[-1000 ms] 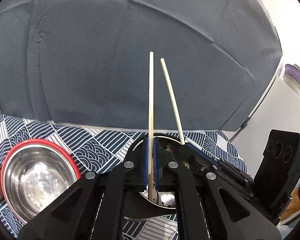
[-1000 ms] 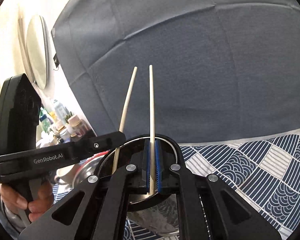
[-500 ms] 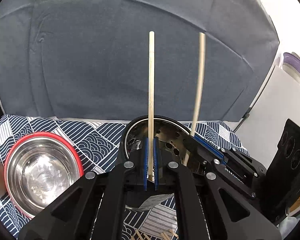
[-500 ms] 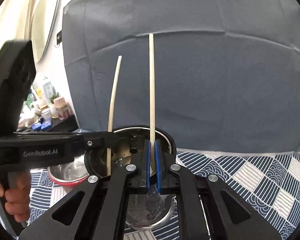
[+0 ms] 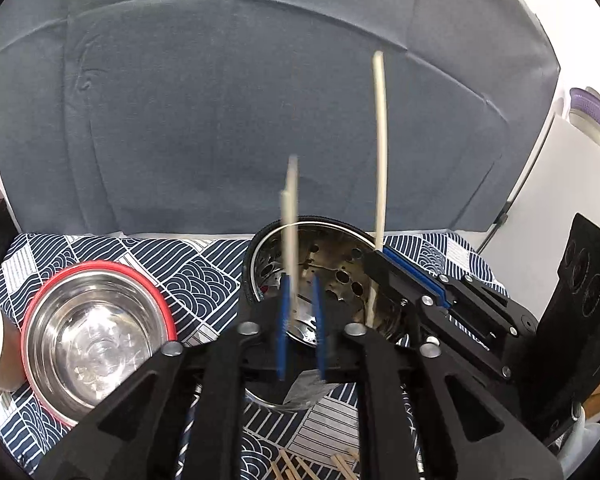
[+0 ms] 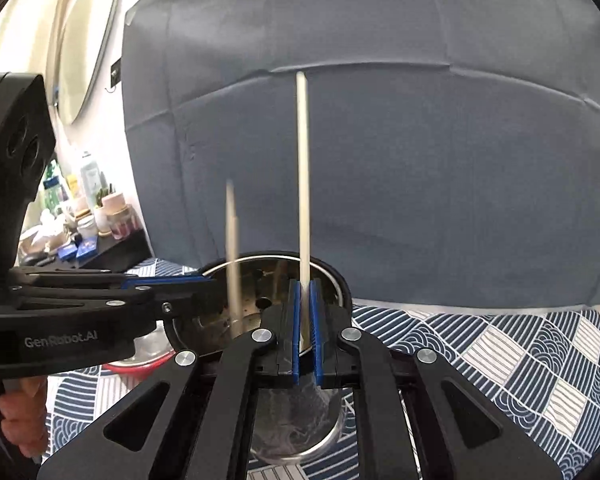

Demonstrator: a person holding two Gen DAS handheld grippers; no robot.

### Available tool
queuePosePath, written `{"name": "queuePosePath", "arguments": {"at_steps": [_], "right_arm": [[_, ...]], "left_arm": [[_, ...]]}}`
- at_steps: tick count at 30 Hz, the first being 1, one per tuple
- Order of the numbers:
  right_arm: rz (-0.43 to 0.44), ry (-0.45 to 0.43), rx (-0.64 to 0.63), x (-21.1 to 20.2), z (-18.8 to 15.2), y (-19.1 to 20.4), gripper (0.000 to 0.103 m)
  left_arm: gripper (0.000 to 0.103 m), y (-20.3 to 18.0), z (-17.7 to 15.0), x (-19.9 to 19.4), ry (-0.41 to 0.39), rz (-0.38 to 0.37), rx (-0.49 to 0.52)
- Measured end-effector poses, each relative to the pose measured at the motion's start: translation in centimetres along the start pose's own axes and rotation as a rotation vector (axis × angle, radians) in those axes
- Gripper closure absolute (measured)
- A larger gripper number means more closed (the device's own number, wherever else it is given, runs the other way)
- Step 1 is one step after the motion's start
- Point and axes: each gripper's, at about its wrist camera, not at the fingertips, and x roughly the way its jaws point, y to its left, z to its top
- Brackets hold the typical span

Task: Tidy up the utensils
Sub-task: 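Carry chopsticks to the black holder and drop them in with both tools, then move both open tools back over the loose chopsticks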

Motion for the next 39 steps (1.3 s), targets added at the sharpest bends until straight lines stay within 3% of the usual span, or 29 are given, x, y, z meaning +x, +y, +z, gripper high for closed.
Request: {"name": "queuePosePath", "arguments": {"at_steps": [1,2,3,4,11,17,19,27,39], "right_arm": [[0.002,0.002,-0.001,-0.2,0.0,0.0,0.095],[0.001,0.003,-0.004,-0.4,0.0,-0.1,0.085],[-0.013,0.001,-0.012,-0.8,0.0,-0.1,0.058],[-0.025,-0.008,-0.017,-1.1,0.0,-0.1,0.048],[-0.075,-0.066,-0.035,-4.5,1.2,-0.5,0.035],[-0.108,-0.036,-0.091,-6.2,1.8,-0.8,0.018],[-0.117,-0.014,-0.097,-6.7,1.7,-1.0,0.018],[-0.145,0.09,-0.065,-7.9,0.0,-1.9,0.015],[-0.175,0.284,-0.019,-7.2,-4.6,-2.8,0.015]], "left_arm": [[0.075,-0.1,0.1,-0.3,-0.006,0.002,0.0],[0.072,-0.1,0.1,-0.6,-0.012,0.005,0.003],[0.065,-0.2,0.2,-0.9,-0.019,0.011,0.01],[0.059,-0.3,0.3,-1.2,-0.023,0.017,0.017],[0.05,1.0,0.5,-3.5,-0.039,0.035,-0.026],[0.028,2.5,0.2,-4.5,-0.027,0.071,-0.071],[0.018,3.0,-0.1,-5.0,-0.018,0.077,-0.086],[0.007,4.4,-2.6,-5.5,0.081,0.098,-0.105],[0.006,4.8,-9.3,-3.5,0.31,0.159,-0.13]]}}
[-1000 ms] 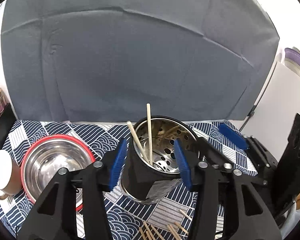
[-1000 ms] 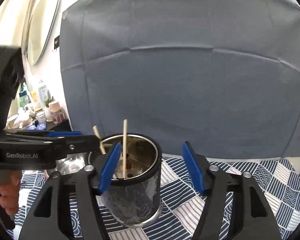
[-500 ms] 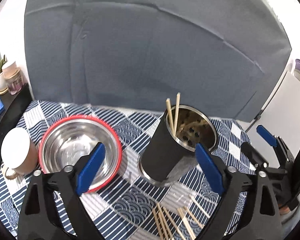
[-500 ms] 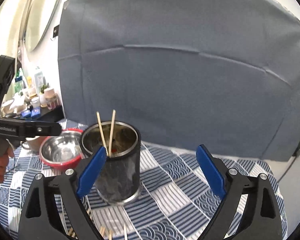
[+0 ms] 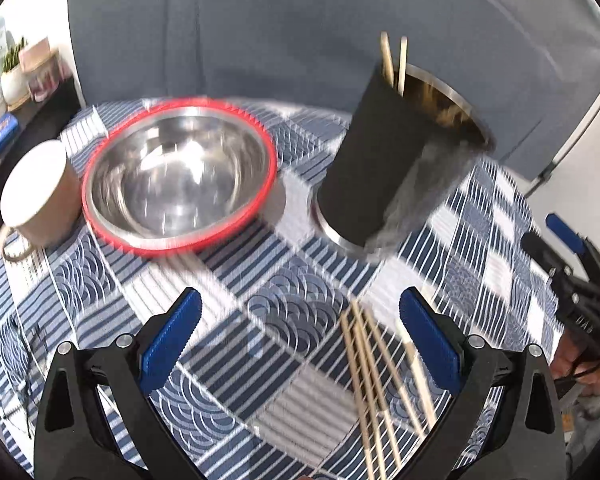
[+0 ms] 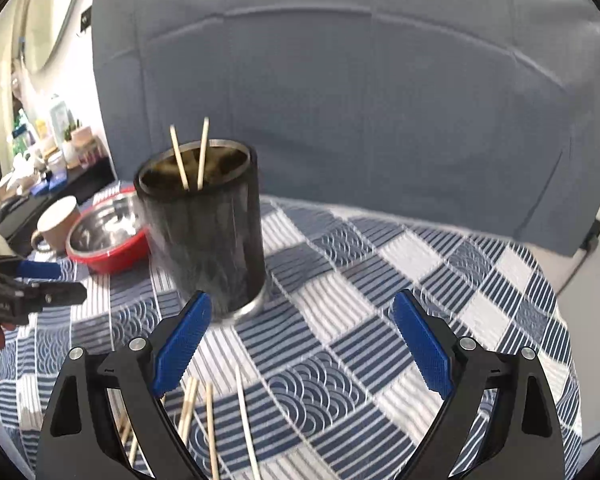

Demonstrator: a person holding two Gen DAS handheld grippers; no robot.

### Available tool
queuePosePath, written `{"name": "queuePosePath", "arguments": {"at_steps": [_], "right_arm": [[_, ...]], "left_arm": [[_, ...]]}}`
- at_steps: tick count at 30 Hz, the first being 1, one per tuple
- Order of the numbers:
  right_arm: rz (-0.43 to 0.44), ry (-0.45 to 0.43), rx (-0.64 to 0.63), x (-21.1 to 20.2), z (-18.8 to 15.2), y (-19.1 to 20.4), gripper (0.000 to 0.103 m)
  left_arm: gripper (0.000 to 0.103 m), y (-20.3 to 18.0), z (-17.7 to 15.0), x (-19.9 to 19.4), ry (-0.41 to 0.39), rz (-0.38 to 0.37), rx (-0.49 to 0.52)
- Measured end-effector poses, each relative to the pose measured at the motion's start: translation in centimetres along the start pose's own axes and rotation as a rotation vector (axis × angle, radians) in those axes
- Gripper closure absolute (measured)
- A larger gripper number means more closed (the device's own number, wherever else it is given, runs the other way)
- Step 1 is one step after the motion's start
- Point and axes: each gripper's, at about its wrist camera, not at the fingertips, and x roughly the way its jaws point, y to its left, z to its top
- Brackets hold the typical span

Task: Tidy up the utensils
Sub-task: 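Move both open tools back over the loose chopsticks, then grasp one chopstick with the left tool while the right tool grasps another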

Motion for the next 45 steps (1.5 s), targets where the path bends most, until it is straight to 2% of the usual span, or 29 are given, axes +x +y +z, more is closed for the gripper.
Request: {"name": "queuePosePath", "arguments": {"at_steps": [5,17,26,33,39,45], "right_arm": [[0.008,0.061,-0.015,0.9,-1.9,0.4,0.015],[0.032,0.186,-0.042,2.8,-6.0,1.8,0.015],[0.028,0.257,-0.037,3.8,-7.8,1.8,0.015],[0.023,0.28,-0.033,4.2,-8.0,1.8,0.015],[0.006,0.303,-0.044,4.6,-8.1,1.8,0.015],[-0.01,0.347,-0.021,5.2,-8.4,1.3,0.015]], "left_arm": [[0.006,-0.7,-2.4,2.1,0.078,0.028,0.048],[0.006,-1.4,-5.7,4.8,0.188,0.044,0.04],[0.006,-2.5,-5.9,5.9,0.197,0.094,0.106],[0.006,-4.2,-5.8,7.2,0.194,0.148,0.161],[0.004,-4.7,-5.6,7.8,0.193,0.176,0.174],[0.004,-4.7,-5.0,8.1,0.22,0.199,0.129]]}}
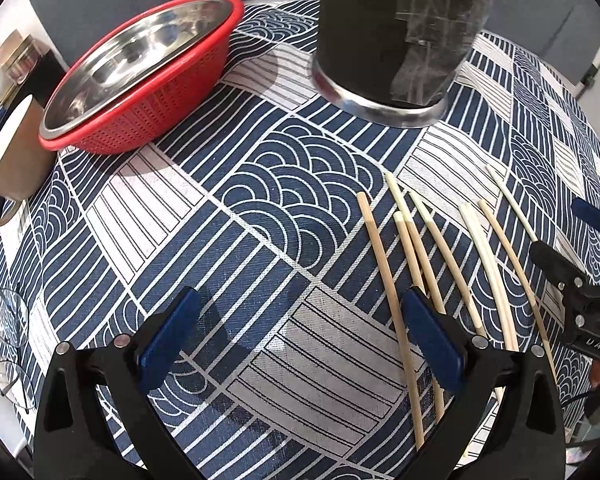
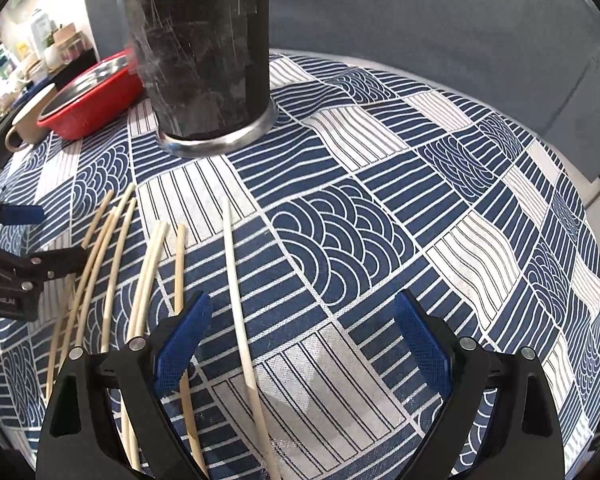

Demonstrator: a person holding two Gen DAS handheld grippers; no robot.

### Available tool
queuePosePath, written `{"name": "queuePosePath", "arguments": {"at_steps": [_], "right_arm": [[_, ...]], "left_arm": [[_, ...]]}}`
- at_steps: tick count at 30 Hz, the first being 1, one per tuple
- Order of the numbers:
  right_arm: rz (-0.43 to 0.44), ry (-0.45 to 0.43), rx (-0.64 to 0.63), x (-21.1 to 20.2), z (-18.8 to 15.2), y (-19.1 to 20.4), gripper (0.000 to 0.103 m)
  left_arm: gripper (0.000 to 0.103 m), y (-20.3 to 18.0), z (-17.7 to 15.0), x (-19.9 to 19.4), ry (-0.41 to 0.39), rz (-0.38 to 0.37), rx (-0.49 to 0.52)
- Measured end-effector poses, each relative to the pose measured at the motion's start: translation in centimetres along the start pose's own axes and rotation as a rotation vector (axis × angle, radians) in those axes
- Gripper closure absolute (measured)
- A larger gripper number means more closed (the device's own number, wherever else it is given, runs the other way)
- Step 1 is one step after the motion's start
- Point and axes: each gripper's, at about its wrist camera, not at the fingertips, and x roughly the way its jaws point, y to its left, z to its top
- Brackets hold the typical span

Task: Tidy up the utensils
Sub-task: 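Grasp one chopstick with the left tool while the right tool grasps another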

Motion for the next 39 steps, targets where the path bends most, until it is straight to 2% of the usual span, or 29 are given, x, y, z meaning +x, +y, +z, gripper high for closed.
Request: {"name": "queuePosePath", "arguments": {"at_steps": [5,8,11,13,15,16,21,23,24,25,28,39], "right_arm": [[-0.012,0.024,-0.015,0.5,0.2,0.2,0.015],[0.003,0.069,0.01,0.8,0.5,-0.2,0.015],[0.038,0.132,0.073,1.3,1.0,-1.0,0.017],[0.04,0.139,0.064,1.2,1.0,-0.9,0.02],[0.047,0.138,0.05,0.9,1.0,-0.7,0.035],[0.053,0.141,0.045,0.8,1.0,-0.6,0.039],[0.054,0.149,0.049,0.2,0.9,-0.7,0.082],[0.047,0.156,0.051,0.1,0.9,-1.0,0.094],[0.043,0.164,0.058,0.0,0.8,-1.2,0.097],[0.048,0.171,0.069,0.0,0.8,-1.5,0.098],[0.053,0.193,0.097,0.0,0.8,-2.3,0.099],[0.089,0.207,0.236,-0.9,-1.1,-5.0,0.099]], "left_arm": [[0.004,0.1,0.3,0.2,0.03,0.006,-0.016],[0.005,0.3,0.5,0.3,0.039,-0.001,0.001],[0.013,0.7,0.6,0.0,0.043,-0.003,-0.002],[0.024,1.8,0.6,-0.5,0.043,-0.001,-0.012],[0.036,2.9,0.5,-1.0,0.042,0.003,-0.029],[0.041,3.2,0.5,-1.2,0.043,0.001,-0.034],[0.068,5.1,-0.1,-1.8,0.035,0.001,-0.054],[0.078,6.0,-0.1,-2.0,0.032,-0.002,-0.067],[0.083,6.6,-0.3,-2.0,0.031,-0.006,-0.072],[0.088,7.1,-0.4,-2.1,0.032,-0.011,-0.076],[0.093,8.7,-0.8,-2.3,0.04,-0.022,-0.079],[0.098,12.4,-1.2,-2.6,0.086,-0.109,-0.161]]}}
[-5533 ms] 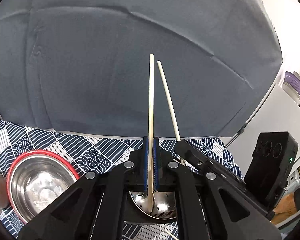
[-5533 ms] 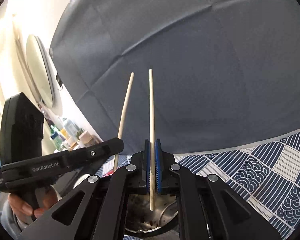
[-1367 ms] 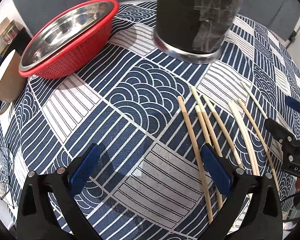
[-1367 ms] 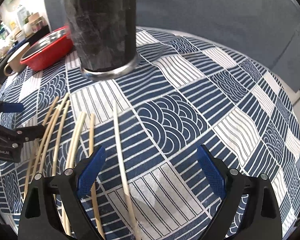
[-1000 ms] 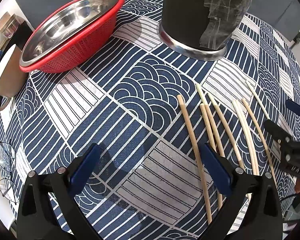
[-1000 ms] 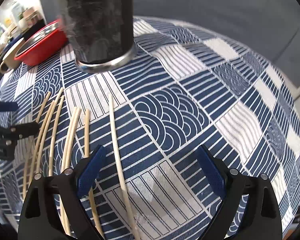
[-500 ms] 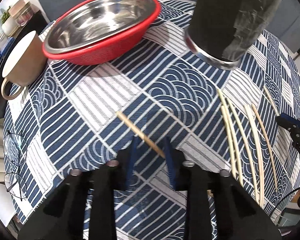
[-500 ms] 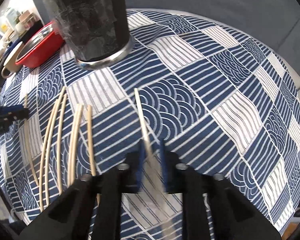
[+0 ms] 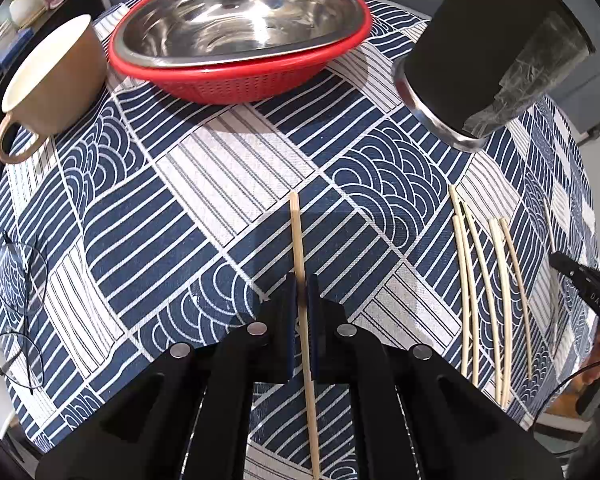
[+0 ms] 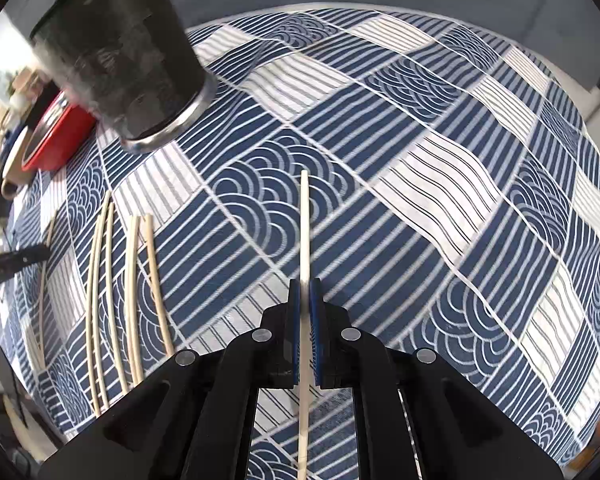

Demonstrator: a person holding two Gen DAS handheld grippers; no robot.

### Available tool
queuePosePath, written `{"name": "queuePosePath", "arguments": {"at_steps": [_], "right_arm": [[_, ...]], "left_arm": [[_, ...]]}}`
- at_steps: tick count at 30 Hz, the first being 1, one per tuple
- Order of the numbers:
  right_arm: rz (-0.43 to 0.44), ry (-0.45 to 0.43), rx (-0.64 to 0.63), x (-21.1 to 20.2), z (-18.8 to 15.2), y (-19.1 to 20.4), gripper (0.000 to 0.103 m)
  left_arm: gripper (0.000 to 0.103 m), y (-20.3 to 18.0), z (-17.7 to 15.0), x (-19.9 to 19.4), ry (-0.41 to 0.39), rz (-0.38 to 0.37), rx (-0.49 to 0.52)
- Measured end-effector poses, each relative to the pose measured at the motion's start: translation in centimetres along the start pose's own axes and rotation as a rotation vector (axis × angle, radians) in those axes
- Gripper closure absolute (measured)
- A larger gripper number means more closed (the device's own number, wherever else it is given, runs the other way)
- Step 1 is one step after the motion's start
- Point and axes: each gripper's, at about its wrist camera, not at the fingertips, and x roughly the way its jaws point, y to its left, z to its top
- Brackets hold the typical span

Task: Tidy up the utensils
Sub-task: 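Grasp one chopstick with the left tool while the right tool grasps another, then lift both chopsticks over the black holder and release them inside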

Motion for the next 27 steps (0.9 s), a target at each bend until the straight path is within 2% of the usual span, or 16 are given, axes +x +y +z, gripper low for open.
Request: {"name": "queuePosePath", "arguments": {"at_steps": [9,13,16,23,27], "right_arm": [[0.032,-0.049,0.057,-1.7,0.6,-1.9,0.098],[0.053,-0.084,0.054,-3.0,1.7,-1.6,0.098],[0.061,-0.119,0.039,-4.4,2.4,-1.3,0.098],[0.067,-0.201,0.028,-7.6,4.4,-0.4,0.098],[0.078,-0.251,0.009,-9.3,5.7,0.2,0.098]], "left_arm": [[0.098,1.1,0.2,-3.7,-0.063,0.015,0.025],[0.098,1.7,1.1,-5.0,-0.072,-0.001,0.0],[0.098,0.9,1.2,-6.4,-0.096,-0.017,-0.014],[0.098,-2.2,3.9,-9.0,-0.173,-0.034,0.009],[0.098,-4.2,5.4,-11.5,-0.239,-0.035,0.053]]}}
